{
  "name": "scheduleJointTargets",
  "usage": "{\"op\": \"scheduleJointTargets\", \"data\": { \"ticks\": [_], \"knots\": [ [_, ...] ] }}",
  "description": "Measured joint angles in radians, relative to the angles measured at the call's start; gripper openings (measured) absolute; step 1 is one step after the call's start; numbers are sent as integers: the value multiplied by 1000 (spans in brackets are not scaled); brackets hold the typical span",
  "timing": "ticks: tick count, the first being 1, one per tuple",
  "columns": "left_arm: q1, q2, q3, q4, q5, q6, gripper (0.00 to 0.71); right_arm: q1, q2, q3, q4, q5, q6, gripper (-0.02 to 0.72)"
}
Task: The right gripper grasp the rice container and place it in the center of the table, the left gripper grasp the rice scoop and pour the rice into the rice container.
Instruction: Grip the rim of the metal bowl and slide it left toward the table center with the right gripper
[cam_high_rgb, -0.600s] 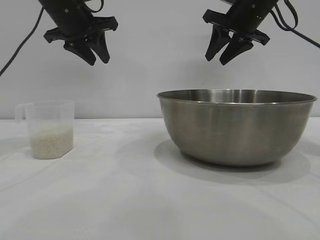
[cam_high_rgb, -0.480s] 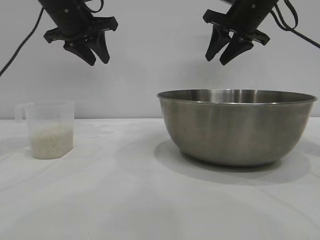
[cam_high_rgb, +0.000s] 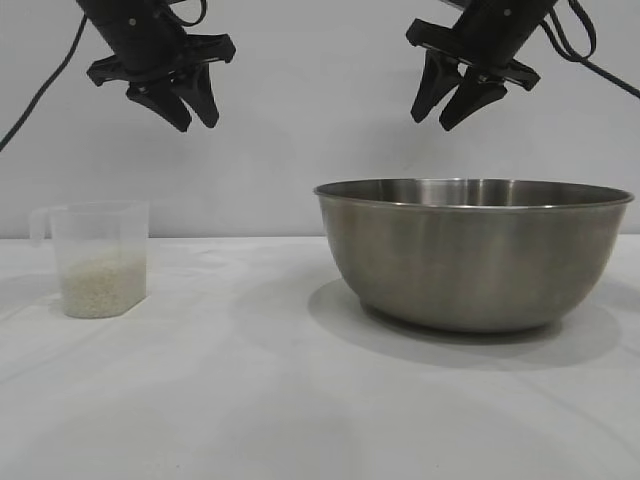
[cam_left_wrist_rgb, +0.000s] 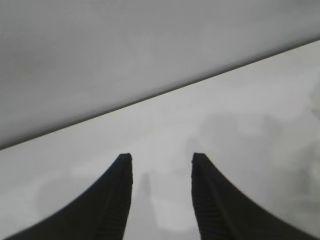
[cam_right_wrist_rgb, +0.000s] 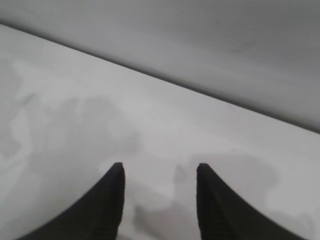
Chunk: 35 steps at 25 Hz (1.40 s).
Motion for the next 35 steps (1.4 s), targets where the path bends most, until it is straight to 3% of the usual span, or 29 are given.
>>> {"op": "scheduleJointTargets", "data": {
  "ticks": [5, 8, 14, 16, 22, 30, 35],
  "knots": [
    [0, -4, 0, 8, 32, 0, 239, -27, -36, 0, -8, 59, 22, 319],
    [0, -24, 0, 11, 29, 0, 239, -64, -85, 0, -25, 132, 54, 319],
    [0, -44, 0, 12, 10, 0, 239, -93, -175, -2, -122, 322, 129, 319],
    [0, -44, 0, 12, 10, 0, 239, -93, -193, 0, -141, 355, 153, 319],
    [0, -44, 0, 12, 24, 0, 239, -93, -275, 203, -204, 357, 185, 319],
    [0, -44, 0, 8, 25, 0, 239, -91, -284, 507, -215, 331, 185, 319],
    [0, -44, 0, 8, 25, 0, 239, -91, -265, 546, -217, 284, 185, 319]
  ]
}}
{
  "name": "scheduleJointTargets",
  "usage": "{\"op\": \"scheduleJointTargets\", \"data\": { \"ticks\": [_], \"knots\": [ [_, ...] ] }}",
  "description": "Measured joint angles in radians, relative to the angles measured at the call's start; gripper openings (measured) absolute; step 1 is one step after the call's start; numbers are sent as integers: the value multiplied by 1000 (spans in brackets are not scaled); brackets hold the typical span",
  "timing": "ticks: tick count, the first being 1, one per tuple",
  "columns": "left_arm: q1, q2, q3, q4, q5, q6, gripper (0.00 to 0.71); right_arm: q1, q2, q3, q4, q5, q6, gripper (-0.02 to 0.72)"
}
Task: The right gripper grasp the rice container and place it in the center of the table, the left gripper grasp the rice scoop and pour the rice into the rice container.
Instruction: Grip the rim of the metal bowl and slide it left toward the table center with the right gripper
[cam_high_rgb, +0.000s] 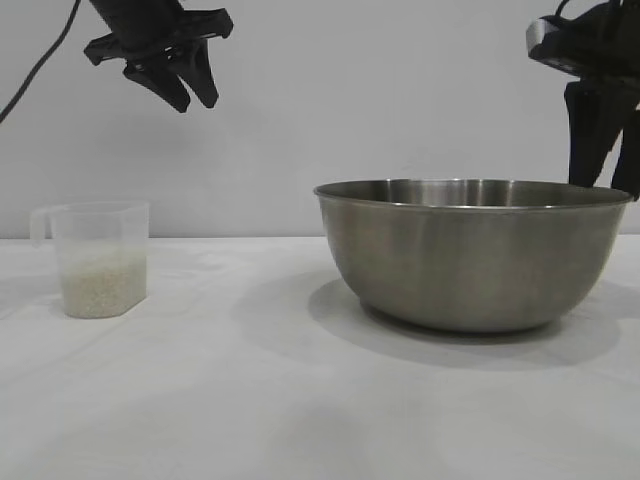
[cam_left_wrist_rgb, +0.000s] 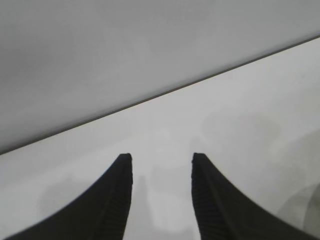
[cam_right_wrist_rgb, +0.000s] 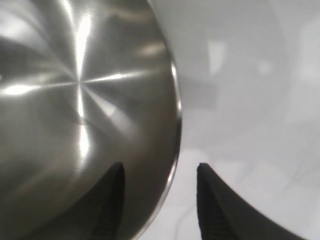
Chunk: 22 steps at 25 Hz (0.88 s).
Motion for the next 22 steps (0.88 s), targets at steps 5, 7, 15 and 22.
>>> {"op": "scheduleJointTargets", "data": {
  "ticks": [5, 7, 15, 22],
  "knots": [
    [0, 0, 0, 0, 0, 0, 239, 7, 41, 2, 0, -52, 2, 97],
    [0, 0, 0, 0, 0, 0, 239, 21, 52, 2, 0, -65, 2, 37],
    [0, 0, 0, 0, 0, 0, 239, 156, 72, 1, 23, -122, 6, 0],
    [0, 0, 0, 0, -2, 0, 239, 177, 72, -1, 44, -161, 5, 264]
  ]
}}
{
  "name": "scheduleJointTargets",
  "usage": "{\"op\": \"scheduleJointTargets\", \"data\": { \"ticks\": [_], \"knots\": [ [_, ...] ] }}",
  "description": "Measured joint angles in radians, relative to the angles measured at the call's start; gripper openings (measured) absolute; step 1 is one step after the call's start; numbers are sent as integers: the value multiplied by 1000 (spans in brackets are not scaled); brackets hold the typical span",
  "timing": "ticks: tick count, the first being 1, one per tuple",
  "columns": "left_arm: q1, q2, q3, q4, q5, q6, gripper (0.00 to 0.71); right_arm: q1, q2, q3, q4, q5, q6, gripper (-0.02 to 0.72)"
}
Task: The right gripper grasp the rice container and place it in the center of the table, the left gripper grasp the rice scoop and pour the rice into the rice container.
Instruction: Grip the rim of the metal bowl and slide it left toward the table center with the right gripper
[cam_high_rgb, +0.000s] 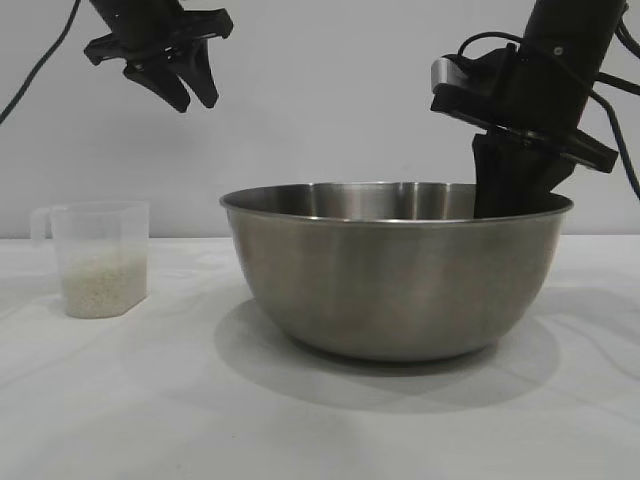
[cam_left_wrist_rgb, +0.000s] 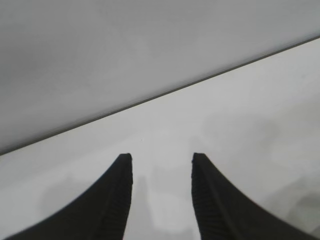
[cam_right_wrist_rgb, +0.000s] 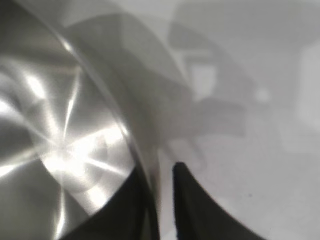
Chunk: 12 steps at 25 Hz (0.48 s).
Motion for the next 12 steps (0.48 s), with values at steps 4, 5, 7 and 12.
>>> {"op": "scheduleJointTargets", "data": {
  "ticks": [4, 5, 7, 12],
  "knots": [
    [0, 0, 0, 0, 0, 0, 239, 0, -5, 0, 0, 0, -6, 470],
    [0, 0, 0, 0, 0, 0, 239, -2, -15, 0, 0, 7, -6, 456],
    [0, 0, 0, 0, 0, 0, 239, -11, -54, 0, -2, 23, -6, 456],
    [0, 0, 0, 0, -2, 0, 239, -32, -233, 93, -15, -55, -7, 482]
  ]
}}
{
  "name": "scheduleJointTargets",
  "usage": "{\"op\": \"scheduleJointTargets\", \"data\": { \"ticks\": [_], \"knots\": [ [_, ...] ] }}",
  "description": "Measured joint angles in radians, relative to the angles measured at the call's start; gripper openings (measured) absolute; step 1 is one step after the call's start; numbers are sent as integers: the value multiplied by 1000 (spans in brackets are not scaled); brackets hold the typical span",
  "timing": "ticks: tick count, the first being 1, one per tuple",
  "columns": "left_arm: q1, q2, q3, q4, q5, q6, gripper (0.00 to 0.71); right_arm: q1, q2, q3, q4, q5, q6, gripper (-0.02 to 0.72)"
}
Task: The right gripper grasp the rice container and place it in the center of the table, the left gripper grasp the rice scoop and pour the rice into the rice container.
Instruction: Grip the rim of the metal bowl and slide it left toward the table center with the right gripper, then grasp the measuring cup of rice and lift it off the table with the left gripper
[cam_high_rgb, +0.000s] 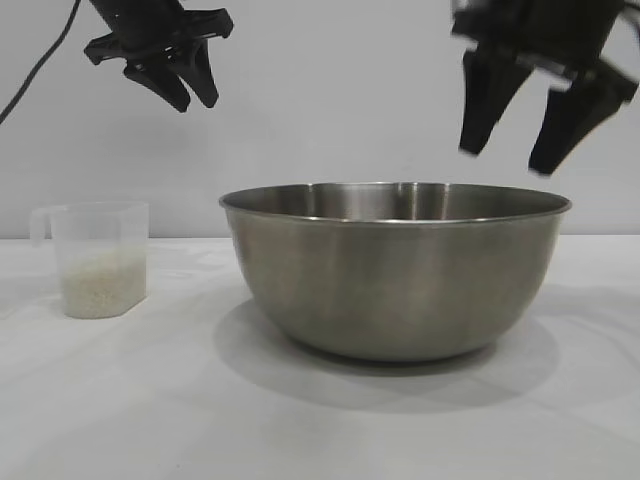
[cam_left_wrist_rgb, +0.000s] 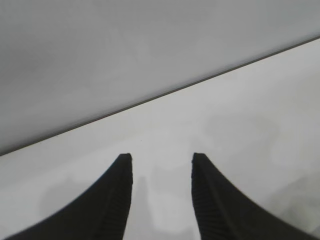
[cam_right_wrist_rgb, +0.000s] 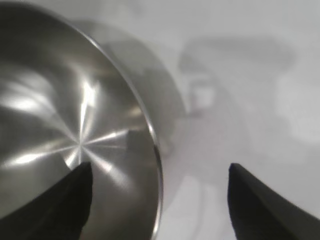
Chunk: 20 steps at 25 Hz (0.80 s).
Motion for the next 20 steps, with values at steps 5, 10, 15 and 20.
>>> {"op": "scheduleJointTargets", "data": {
  "ticks": [5, 10, 15, 20],
  "knots": [
    [0, 0, 0, 0, 0, 0, 239, -5, -260, 336, -11, -233, -28, 433],
    [0, 0, 0, 0, 0, 0, 239, -5, -598, 616, -11, -357, -78, 433],
    [0, 0, 0, 0, 0, 0, 239, -5, -1030, 805, -11, -344, -69, 433],
    [0, -4, 0, 0, 0, -2, 239, -5, -1378, 842, -86, -149, 34, 433]
  ]
}}
